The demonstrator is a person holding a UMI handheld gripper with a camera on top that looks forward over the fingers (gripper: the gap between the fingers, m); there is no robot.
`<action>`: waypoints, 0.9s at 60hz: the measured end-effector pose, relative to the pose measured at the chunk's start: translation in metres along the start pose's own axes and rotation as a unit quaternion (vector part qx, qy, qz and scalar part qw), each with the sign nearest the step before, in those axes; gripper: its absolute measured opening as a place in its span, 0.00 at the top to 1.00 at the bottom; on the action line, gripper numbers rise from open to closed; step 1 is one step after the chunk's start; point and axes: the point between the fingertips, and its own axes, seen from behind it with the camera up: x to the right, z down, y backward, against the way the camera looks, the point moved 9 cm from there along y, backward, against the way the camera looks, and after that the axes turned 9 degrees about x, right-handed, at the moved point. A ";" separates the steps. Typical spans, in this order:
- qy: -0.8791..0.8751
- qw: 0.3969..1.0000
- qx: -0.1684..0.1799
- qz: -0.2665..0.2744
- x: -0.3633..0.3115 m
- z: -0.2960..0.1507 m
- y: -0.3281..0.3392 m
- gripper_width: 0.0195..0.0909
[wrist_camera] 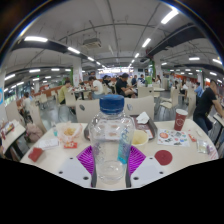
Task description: Pour water
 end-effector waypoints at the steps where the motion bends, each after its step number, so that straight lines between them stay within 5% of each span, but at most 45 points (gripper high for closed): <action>1: -0.019 1.000 0.004 -0.008 -0.004 -0.008 -0.002 0.74; 10: -0.226 0.971 0.042 -0.064 -0.027 -0.075 -0.037 0.74; 20: -0.523 0.846 0.022 -0.105 -0.031 -0.108 -0.081 0.74; 40: -0.827 0.554 -0.038 -0.081 -0.015 -0.050 -0.140 0.74; 54: -0.812 0.574 -0.065 -0.084 -0.014 -0.045 -0.138 0.74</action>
